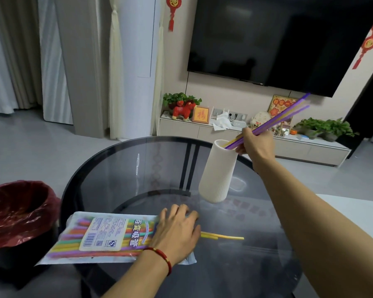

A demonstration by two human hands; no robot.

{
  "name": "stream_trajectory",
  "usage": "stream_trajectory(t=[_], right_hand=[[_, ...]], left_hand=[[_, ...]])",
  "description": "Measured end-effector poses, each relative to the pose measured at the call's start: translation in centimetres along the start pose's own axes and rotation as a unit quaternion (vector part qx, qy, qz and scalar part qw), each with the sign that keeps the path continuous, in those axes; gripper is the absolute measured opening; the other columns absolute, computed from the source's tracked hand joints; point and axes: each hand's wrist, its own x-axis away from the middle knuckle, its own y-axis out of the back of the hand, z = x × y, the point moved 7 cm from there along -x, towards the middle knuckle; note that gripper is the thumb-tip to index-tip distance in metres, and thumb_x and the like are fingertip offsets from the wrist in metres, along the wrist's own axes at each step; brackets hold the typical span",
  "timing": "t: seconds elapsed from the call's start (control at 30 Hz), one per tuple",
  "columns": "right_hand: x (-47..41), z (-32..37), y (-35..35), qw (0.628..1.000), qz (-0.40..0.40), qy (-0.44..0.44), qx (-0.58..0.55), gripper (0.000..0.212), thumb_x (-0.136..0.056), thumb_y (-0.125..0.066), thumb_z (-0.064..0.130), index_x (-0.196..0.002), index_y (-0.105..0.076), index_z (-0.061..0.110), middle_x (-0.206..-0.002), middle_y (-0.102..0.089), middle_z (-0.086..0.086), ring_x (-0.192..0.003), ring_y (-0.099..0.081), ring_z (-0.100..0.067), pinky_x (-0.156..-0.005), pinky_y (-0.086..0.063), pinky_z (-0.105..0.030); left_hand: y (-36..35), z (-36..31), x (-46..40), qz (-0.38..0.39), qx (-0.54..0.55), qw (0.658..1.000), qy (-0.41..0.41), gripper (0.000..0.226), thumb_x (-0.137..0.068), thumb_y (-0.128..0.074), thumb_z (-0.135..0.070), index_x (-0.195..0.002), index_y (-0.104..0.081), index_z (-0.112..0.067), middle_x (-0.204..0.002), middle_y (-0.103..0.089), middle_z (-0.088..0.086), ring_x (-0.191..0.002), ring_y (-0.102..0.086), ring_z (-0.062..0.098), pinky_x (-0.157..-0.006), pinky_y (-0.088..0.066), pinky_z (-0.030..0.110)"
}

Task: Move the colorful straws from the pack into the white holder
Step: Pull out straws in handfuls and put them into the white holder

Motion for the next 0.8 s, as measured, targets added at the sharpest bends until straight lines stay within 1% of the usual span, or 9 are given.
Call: stream_trajectory(t=[0.07, 0.17, 0.27, 0.37, 0.47, 0.57, 0.67, 0.73, 0.8], right_hand=[[-0.3, -0.5, -1.2, 0.996, 0.058, -0.013, 0.062, 0.024, -0.086, -0.064, 0.029, -0.077, -0.076, 0.01, -0.064, -0.07, -0.005, -0.047, -0.055, -0.016, -0.046, -0.043, -0.028], [-0.3, -0.9, -1.8, 0.991, 0.106, -0.042, 0.065, 0.026, -0.083, -0.077, 0.041, -0.079, -0.069, 0.017, -0.069, -0.06, 0.0, -0.057, -0.048, -0.015, -0.05, -0.037, -0.028], [0.4, -0.5, -1.0, 0.992, 0.117, -0.035, 0.013, 0.04, -0.087, -0.077, 0.046, -0.112, -0.067, 0.017, -0.087, -0.065, 0.001, -0.07, -0.057, -0.012, -0.049, -0.041, -0.021], [1.8, -0.2, 0.8, 0.993, 0.111, -0.022, -0.036, 0.067, -0.089, -0.072, 0.053, -0.141, -0.049, 0.017, -0.111, -0.062, -0.006, -0.076, -0.057, -0.012, -0.056, -0.043, -0.024], [4.1, -0.6, 3.9, 0.997, 0.048, 0.047, -0.036, 0.062, -0.081, -0.067, 0.061, -0.129, -0.057, 0.024, -0.118, -0.065, -0.001, -0.089, -0.061, -0.015, -0.072, -0.053, -0.033], [7.1, -3.9, 5.2, 0.996, 0.057, 0.062, 0.038, 0.031, -0.084, -0.061, 0.045, -0.098, -0.071, 0.019, -0.095, -0.075, -0.004, -0.079, -0.064, -0.022, -0.07, -0.054, -0.042], [10.1, -10.4, 3.5, 0.936, 0.246, 0.028, 0.251, 0.014, -0.093, -0.066, 0.029, -0.09, -0.077, 0.021, -0.087, -0.08, -0.002, -0.078, -0.071, -0.02, -0.076, -0.062, -0.043], [12.6, -13.9, 2.8, 0.868, 0.345, 0.016, 0.358, 0.02, -0.094, -0.069, 0.042, -0.107, -0.078, 0.029, -0.106, -0.076, 0.001, -0.097, -0.069, -0.017, -0.086, -0.055, -0.034], [13.9, -15.1, 2.4, 0.851, 0.369, 0.032, 0.371, 0.036, -0.096, -0.063, 0.058, -0.117, -0.074, 0.032, -0.115, -0.068, 0.0, -0.103, -0.062, -0.016, -0.088, -0.047, -0.031]], left_hand=[[0.3, -0.1, 0.0, 0.002, -0.008, 1.0, -0.006, 0.039, -0.098, -0.034, -0.049, -0.128, -0.05, -0.03, -0.131, -0.046, -0.003, -0.123, -0.038, 0.02, -0.11, -0.028, 0.046], [0.8, 0.2, 0.0, 0.012, -0.02, 1.0, -0.011, 0.056, -0.089, -0.034, -0.065, -0.135, -0.044, -0.033, -0.134, -0.044, -0.004, -0.128, -0.035, 0.022, -0.113, -0.024, 0.048], [0.8, 1.1, 0.4, 0.057, -0.014, 0.998, -0.007, 0.085, -0.076, -0.033, -0.084, -0.145, -0.032, -0.035, -0.145, -0.038, -0.003, -0.137, -0.028, 0.023, -0.116, -0.019, 0.054], [0.0, 2.2, 1.0, 0.131, -0.008, 0.991, 0.001, 0.113, -0.06, -0.038, -0.096, -0.154, -0.01, -0.04, -0.161, -0.019, 0.001, -0.149, -0.011, 0.025, -0.12, -0.003, 0.062], [-1.3, 3.1, 2.0, 0.195, -0.045, 0.98, -0.013, 0.135, -0.047, -0.045, -0.099, -0.151, 0.018, -0.041, -0.167, -0.001, 0.005, -0.153, 0.005, 0.026, -0.116, 0.012, 0.066], [-1.3, 3.1, 2.3, 0.196, -0.058, 0.978, -0.033, 0.136, -0.049, -0.053, -0.093, -0.147, 0.026, -0.042, -0.162, -0.012, 0.005, -0.151, -0.003, 0.027, -0.115, 0.012, 0.067], [-0.3, 2.7, 2.2, 0.16, -0.059, 0.984, -0.043, 0.134, -0.051, -0.056, -0.087, -0.151, 0.019, -0.038, -0.145, -0.03, -0.002, -0.142, -0.024, 0.022, -0.118, 0.004, 0.066], [0.5, 2.4, 2.0, 0.132, -0.062, 0.988, -0.046, 0.133, -0.052, -0.056, -0.083, -0.153, 0.014, -0.035, -0.138, -0.033, -0.004, -0.137, -0.03, 0.021, -0.118, -0.002, 0.066], [1.1, 2.1, 1.9, 0.111, -0.064, 0.991, -0.045, 0.13, -0.052, -0.057, -0.08, -0.154, 0.009, -0.033, -0.134, -0.034, -0.005, -0.132, -0.035, 0.02, -0.119, -0.009, 0.064]])
